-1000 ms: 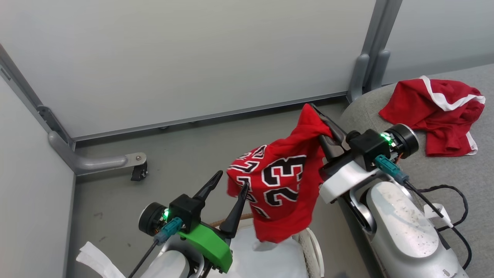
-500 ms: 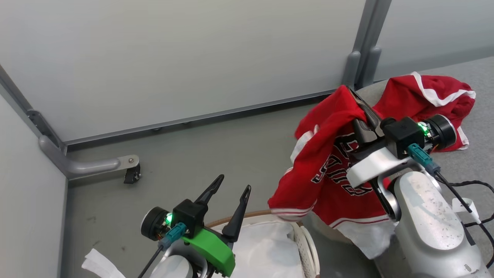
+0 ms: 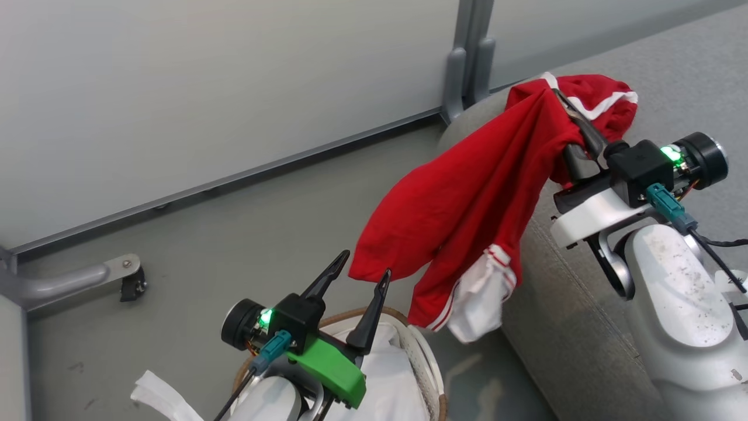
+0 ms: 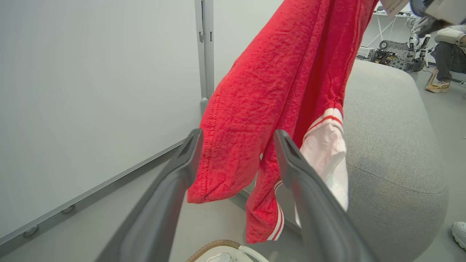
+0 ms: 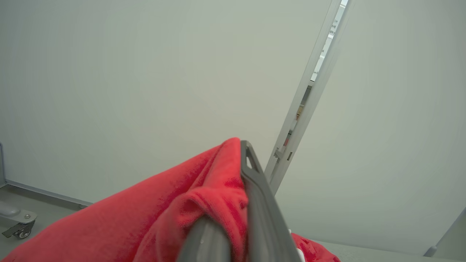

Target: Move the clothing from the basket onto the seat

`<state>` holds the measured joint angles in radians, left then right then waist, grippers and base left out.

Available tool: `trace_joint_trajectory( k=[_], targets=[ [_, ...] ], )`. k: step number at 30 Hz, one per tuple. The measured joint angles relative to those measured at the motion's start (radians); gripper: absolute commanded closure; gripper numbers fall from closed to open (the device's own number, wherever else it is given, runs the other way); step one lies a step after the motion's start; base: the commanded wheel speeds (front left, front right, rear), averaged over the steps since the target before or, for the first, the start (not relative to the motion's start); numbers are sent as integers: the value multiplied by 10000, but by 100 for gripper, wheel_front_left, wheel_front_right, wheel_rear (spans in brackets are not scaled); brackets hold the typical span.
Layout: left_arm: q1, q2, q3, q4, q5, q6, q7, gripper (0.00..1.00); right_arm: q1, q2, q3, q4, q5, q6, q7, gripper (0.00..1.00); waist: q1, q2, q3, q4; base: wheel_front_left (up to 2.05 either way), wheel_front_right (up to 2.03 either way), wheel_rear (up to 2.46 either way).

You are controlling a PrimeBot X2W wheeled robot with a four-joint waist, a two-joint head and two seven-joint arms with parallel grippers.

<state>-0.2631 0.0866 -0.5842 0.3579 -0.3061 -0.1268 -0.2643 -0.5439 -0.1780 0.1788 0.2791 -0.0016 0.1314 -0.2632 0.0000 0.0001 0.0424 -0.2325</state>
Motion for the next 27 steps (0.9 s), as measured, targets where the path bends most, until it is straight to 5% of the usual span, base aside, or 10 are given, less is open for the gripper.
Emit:
trace_joint_trajectory(
  k=[14,21,27],
  targets=[
    [-725,184,-357,0,180,-21,0,0,-245,-128,-658,-136,0,0,-2,100,0,0,1383,-1456,0,0,0],
    [-1061,309,-598,-15,180,-21,0,0,-913,-397,-899,65,88,0,0,100,1,0,1999,-1594,0,0,0],
    [-1194,374,-692,-13,180,-21,0,0,-2336,-1277,-1239,261,71,0,0,100,1,0,2300,-1304,0,0,0]
  ],
)
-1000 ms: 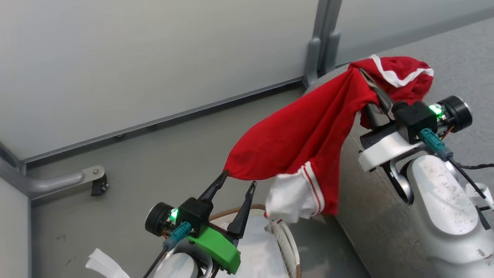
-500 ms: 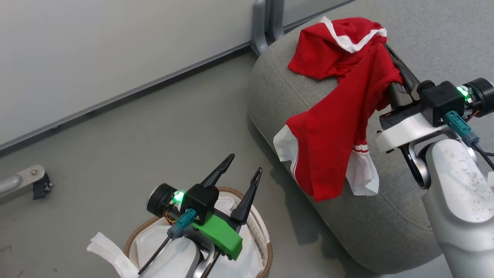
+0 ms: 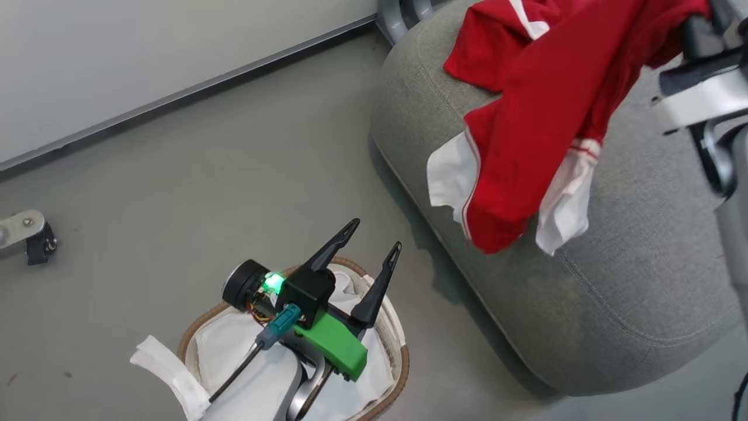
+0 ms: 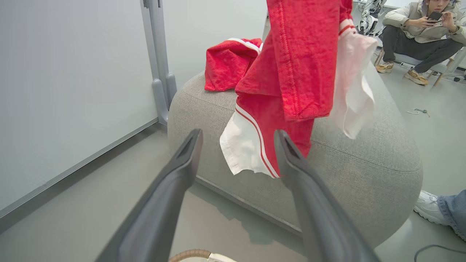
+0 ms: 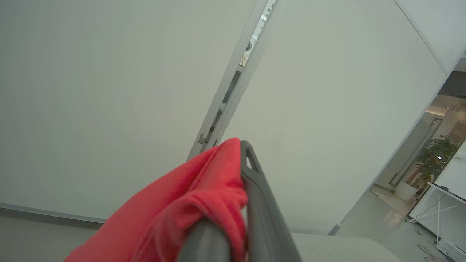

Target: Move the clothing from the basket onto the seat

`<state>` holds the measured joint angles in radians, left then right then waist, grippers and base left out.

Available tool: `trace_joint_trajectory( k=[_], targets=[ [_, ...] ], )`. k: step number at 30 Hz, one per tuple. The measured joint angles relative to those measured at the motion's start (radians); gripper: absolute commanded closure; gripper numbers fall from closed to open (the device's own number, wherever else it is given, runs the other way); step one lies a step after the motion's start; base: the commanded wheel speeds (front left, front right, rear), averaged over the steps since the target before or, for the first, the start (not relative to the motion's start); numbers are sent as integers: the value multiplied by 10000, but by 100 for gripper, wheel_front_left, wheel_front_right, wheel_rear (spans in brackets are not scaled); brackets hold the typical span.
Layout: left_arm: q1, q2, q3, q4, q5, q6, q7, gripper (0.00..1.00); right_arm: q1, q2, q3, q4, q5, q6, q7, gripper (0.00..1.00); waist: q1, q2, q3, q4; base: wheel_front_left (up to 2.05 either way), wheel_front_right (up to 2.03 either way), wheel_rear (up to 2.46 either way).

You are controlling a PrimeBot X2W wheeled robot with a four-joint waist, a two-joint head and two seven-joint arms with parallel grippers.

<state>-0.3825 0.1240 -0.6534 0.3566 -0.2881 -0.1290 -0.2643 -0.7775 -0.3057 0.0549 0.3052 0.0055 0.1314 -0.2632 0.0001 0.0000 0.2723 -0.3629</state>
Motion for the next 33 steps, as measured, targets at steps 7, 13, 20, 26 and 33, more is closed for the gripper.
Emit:
trace_joint_trajectory(
  k=[7,13,20,26,33],
  targets=[
    [-233,54,-54,-36,48,0,0,0,-2404,-1685,-230,617,19,0,140,100,0,0,366,495,0,0,0],
    [-576,63,-234,-130,104,0,-2,0,-4085,-3129,-598,1235,-2,0,708,100,0,0,735,971,0,0,0],
    [-1042,198,-222,-265,263,0,-4,0,-5092,-4125,-696,2286,150,0,1147,100,0,0,1384,1381,0,0,0],
    [-1433,297,-244,-334,420,0,-4,0,-4853,-3808,-1243,3513,107,0,765,100,0,0,2082,1607,0,0,0],
    [-1886,479,-236,-370,575,0,-4,0,-4182,-2947,-2255,4899,-362,0,224,100,1,0,2973,1802,0,0,0]
  ],
)
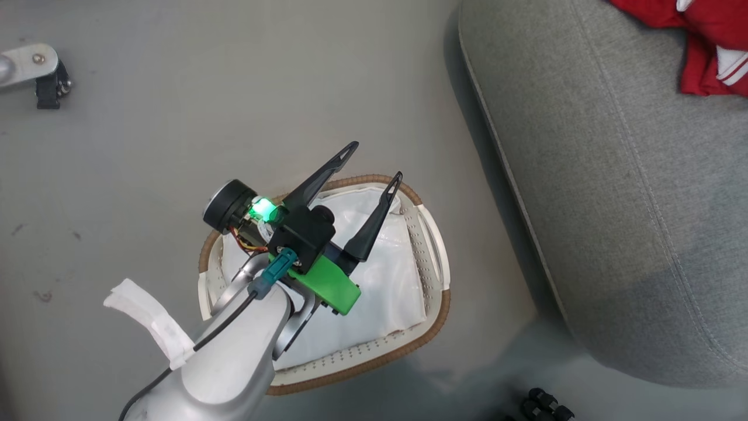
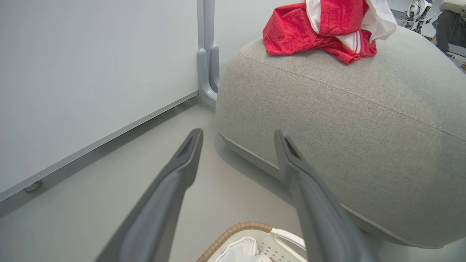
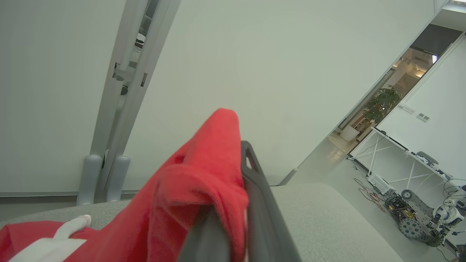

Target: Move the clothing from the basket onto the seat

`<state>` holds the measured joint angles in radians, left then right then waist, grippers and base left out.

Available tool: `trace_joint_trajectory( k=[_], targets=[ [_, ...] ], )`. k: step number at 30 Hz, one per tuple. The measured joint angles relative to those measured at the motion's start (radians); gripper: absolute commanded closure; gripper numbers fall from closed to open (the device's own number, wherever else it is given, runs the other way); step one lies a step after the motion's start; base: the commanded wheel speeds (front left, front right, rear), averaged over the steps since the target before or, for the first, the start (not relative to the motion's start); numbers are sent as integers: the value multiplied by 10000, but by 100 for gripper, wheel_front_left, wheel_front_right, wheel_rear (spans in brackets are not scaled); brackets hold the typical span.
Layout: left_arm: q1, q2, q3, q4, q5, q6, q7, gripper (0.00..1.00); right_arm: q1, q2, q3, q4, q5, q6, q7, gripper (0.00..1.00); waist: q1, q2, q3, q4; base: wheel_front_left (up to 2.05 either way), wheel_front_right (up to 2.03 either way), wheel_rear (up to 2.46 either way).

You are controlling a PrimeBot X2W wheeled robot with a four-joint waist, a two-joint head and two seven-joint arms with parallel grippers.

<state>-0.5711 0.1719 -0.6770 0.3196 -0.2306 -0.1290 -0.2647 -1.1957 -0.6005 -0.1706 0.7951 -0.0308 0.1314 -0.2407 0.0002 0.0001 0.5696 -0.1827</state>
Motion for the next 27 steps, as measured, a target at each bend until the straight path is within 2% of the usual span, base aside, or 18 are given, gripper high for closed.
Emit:
trace_joint_trajectory(
  k=[3,9,17,18,19,20,21,22,27],
  targets=[
    [-151,40,2,-6,50,-2,-2,0,288,441,-176,460,-180,0,-127,100,0,0,377,49,0,0,0],
    [-265,117,-10,6,119,0,-2,0,634,926,-656,1034,-606,0,-211,100,0,0,911,64,0,0,0],
    [-343,178,-35,61,144,0,-2,0,1257,1724,-1292,803,-1045,0,-211,100,-1,0,1080,-47,0,0,0],
    [-344,169,-36,71,144,-2,0,0,1327,1802,-1342,708,-1114,0,-213,94,-1,0,1058,-53,0,0,0],
    [-344,153,-40,82,144,-2,0,0,1417,1870,-1383,608,-1185,0,-217,69,-1,0,1025,-61,0,0,0],
    [-344,142,-36,84,144,0,0,0,1509,1941,-1413,531,-1221,0,-224,53,-1,0,989,-70,0,0,0],
    [-343,132,-35,84,142,-2,0,0,1596,1985,-1430,460,-1243,0,-226,19,-1,0,954,-77,0,0,0],
    [-343,123,-31,82,142,-2,0,0,1701,2038,-1446,372,-1289,0,-226,0,-1,0,904,-88,0,0,0],
    [-292,61,42,84,84,-2,0,0,2260,2265,-1266,-219,-1264,0,-226,0,-1,0,586,-143,0,0,0]
  ],
)
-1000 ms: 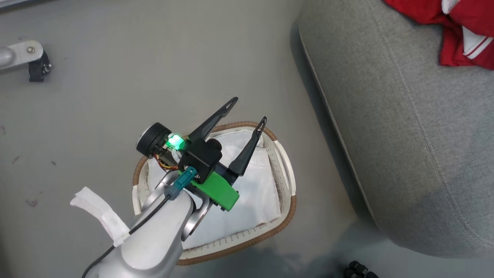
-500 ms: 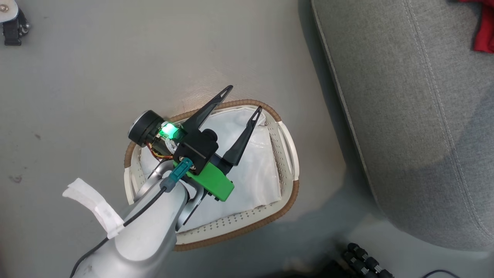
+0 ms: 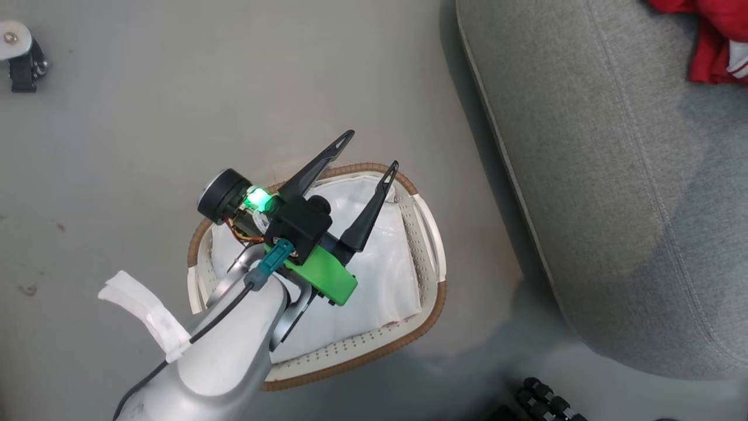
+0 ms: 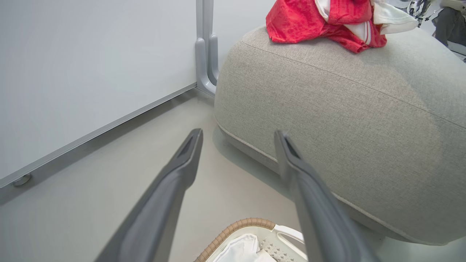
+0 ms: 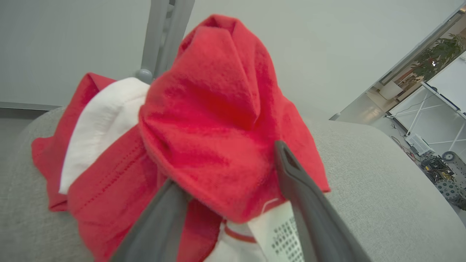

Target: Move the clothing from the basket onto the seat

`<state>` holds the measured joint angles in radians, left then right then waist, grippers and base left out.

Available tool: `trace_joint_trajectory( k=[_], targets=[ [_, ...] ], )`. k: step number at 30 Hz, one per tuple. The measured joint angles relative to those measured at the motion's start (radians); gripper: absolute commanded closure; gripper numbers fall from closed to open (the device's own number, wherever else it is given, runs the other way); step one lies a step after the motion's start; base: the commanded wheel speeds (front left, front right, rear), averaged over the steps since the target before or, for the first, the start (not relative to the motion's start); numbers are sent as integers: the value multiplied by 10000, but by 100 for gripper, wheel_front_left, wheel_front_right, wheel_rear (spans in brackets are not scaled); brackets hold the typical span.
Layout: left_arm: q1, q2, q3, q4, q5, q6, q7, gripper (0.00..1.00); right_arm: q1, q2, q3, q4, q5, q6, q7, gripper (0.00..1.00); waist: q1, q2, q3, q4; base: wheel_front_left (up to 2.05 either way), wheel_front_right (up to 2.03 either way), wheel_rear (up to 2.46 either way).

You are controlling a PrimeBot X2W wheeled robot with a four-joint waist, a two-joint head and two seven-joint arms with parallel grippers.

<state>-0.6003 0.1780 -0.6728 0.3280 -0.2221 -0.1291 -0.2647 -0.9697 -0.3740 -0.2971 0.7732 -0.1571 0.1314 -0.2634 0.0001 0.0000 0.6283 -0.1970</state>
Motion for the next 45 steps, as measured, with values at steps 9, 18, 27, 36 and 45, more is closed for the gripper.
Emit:
trace_joint_trajectory(
  k=[9,18,27,36,45],
  targets=[
    [572,-332,466,-19,-221,2,-2,0,1132,44,857,-460,441,0,0,0,0,0,-971,-42,0,0,0],
    [1435,-639,1528,-219,-385,102,0,0,1586,-261,2065,-771,853,0,0,0,0,0,-2340,158,0,0,0],
    [2478,-826,2905,-391,-502,238,-2,0,1894,130,2748,-1183,1415,0,0,0,0,0,-3697,698,0,0,0],
    [3683,-1041,4226,-276,-617,451,0,0,3418,1584,2424,-2010,2056,0,0,0,-1,0,-4781,1468,0,0,0],
    [5128,-1152,5358,-263,-589,650,-2,0,5823,2936,2150,-3235,1954,0,0,0,-1,0,-5801,2096,0,0,0]
  ],
)
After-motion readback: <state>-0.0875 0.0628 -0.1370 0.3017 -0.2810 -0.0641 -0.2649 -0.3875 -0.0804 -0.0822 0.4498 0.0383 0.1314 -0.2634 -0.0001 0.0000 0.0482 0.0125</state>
